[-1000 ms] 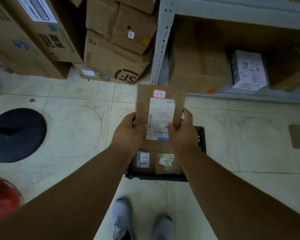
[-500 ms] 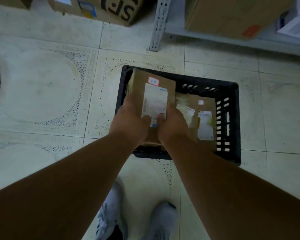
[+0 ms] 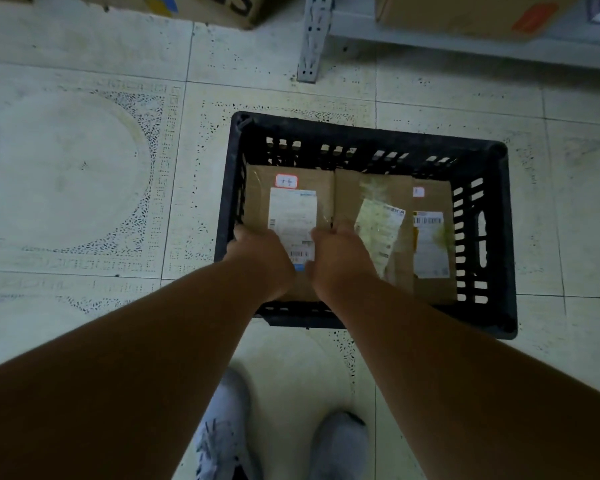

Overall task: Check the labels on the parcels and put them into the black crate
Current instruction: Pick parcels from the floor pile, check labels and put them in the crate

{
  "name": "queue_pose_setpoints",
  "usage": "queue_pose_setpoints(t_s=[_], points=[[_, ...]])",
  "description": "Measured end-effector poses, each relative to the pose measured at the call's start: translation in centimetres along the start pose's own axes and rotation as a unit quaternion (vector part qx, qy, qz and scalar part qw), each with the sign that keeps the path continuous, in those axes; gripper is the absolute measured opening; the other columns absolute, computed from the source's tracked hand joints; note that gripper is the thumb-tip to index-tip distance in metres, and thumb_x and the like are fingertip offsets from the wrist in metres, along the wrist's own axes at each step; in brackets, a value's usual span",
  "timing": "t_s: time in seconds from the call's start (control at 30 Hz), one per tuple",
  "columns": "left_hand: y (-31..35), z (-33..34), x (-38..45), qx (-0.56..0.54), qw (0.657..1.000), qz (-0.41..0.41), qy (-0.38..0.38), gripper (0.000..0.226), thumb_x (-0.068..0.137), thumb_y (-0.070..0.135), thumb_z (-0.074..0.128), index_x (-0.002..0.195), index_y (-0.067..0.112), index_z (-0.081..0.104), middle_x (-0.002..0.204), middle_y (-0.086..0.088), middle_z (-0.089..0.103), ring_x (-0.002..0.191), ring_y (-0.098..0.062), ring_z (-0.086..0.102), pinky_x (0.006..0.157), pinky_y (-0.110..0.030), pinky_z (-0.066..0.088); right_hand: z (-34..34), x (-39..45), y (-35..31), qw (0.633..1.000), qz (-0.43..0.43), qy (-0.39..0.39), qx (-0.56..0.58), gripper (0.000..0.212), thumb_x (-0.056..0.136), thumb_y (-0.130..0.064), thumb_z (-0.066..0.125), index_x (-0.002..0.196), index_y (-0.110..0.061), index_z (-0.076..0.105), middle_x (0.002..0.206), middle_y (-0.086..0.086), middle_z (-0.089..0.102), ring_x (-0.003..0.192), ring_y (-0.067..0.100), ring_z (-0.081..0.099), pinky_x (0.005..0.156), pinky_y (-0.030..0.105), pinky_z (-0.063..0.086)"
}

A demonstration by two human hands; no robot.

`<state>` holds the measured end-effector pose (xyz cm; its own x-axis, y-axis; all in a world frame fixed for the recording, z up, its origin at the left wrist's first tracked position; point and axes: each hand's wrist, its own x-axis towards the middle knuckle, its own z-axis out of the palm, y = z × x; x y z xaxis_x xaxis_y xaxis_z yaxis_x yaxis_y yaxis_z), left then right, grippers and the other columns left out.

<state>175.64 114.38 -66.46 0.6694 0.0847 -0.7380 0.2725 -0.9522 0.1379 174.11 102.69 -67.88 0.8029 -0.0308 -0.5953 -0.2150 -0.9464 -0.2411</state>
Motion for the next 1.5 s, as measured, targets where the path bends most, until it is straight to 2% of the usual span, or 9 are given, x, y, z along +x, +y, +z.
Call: queue_pose_setpoints(t_s=[0.13,0.23,0.33,0.43,0.57,0.7,0.9,1.03,1.5], points=[[0.2,1.9,-1.2,0.027,0.998,0.013,0.054,0.051,0.088,0.025,0.063,0.135,0.016,0.045,0.151,-0.016,0.016,0.131,-0.035,0.035,0.098,-0.042,0.048,-1.2,0.6,-0.4,0.999,0.003,-0.047,-0.022,0.047,0.092,-0.024,0.067,0.136,-0.011,0.054,0.140,0.015,0.035,0.118,0.030,0.053,0.096,0.035,0.048],[0.0,1.2,-2.3,0.042,0.988,0.070,0.128,0.036,0.090,0.024,0.059,0.125,0.018,0.059,0.146,-0.007,0.028,0.131,-0.030,0.034,0.101,-0.044,0.046,-3.3,0.0,-0.7,0.999,-0.026,-0.039,-0.026,0.047,0.092,-0.029,0.064,0.135,-0.013,0.053,0.140,0.015,0.037,0.120,0.031,0.050,0.097,0.037,0.048],[1.0,-1.7,-4.5,0.021,0.981,0.123,0.147,0.041,0.090,0.021,0.053,0.131,0.017,0.056,0.142,-0.006,0.042,0.128,-0.028,0.039,0.102,-0.043,0.043,-6.7,-1.9,-1.2,0.997,-0.054,0.045,0.017,0.043,0.092,-0.026,0.062,0.132,-0.015,0.051,0.139,0.013,0.040,0.119,0.030,0.049,0.097,0.043,0.048],[3.6,-6.5,-9.6,-0.048,0.967,0.167,0.185,0.038,0.094,0.024,0.051,0.131,0.017,0.054,0.136,-0.006,0.050,0.124,-0.026,0.044,0.098,-0.038,0.042,-12.1,-5.9,-1.8,0.986,-0.060,0.138,0.074,0.043,0.091,-0.018,0.062,0.133,-0.016,0.051,0.137,0.010,0.042,0.112,0.023,0.051,0.091,0.033,0.044],[6.0,-11.4,-15.8,-0.102,0.942,0.219,0.234,0.030,0.094,0.020,0.051,0.122,0.016,0.059,0.123,-0.005,0.056,0.114,-0.023,0.050,0.094,-0.035,0.044,-17.7,-11.9,-2.1,0.961,-0.063,0.220,0.153,0.047,0.092,-0.016,0.062,0.138,-0.016,0.051,0.145,0.007,0.041,0.123,0.023,0.052,0.101,0.033,0.043],[8.3,-16.5,-23.2,-0.146,0.911,0.272,0.272,0.032,0.089,0.008,0.057,0.118,0.017,0.063,0.116,-0.002,0.059,0.105,-0.020,0.056,0.092,-0.036,0.048,-24.8,-19.1,-2.3,0.930,-0.025,0.297,0.215,0.047,0.092,-0.020,0.062,0.137,-0.019,0.051,0.159,0.006,0.023,0.131,0.022,0.046,0.103,0.042,0.047],[15.8,-25.6,-36.3,-0.202,0.865,0.360,0.284,0.026,0.090,0.010,0.055,0.114,0.018,0.062,0.110,0.005,0.057,0.092,-0.011,0.056,0.078,-0.021,0.042,-37.1,-31.4,-0.5,0.879,0.030,0.392,0.270,0.049,0.090,-0.026,0.066,0.136,-0.026,0.048,0.162,-0.003,0.009,0.132,0.018,0.044,0.095,0.052,0.051],[20.5,-28.4,-43.8,-0.209,0.843,0.419,0.267,0.025,0.090,0.012,0.056,0.114,0.019,0.062,0.108,0.009,0.054,0.094,-0.011,0.057,0.079,-0.025,0.048,-43.2,-38.8,1.7,0.850,0.083,0.433,0.288,0.051,0.092,-0.030,0.066,0.138,-0.030,0.045,0.162,-0.008,0.007,0.131,0.025,0.047,0.097,0.050,0.051],[45.0,-19.7,-55.5,-0.120,0.782,0.588,0.166,0.025,0.092,0.016,0.057,0.116,0.018,0.062,0.111,0.004,0.062,0.098,-0.013,0.059,0.085,-0.033,0.055,-49.7,-52.6,27.0,0.800,0.237,0.486,0.258,0.059,0.086,-0.040,0.072,0.137,-0.030,0.044,0.161,-0.004,0.019,0.133,0.022,0.048,0.102,0.047,0.049]])
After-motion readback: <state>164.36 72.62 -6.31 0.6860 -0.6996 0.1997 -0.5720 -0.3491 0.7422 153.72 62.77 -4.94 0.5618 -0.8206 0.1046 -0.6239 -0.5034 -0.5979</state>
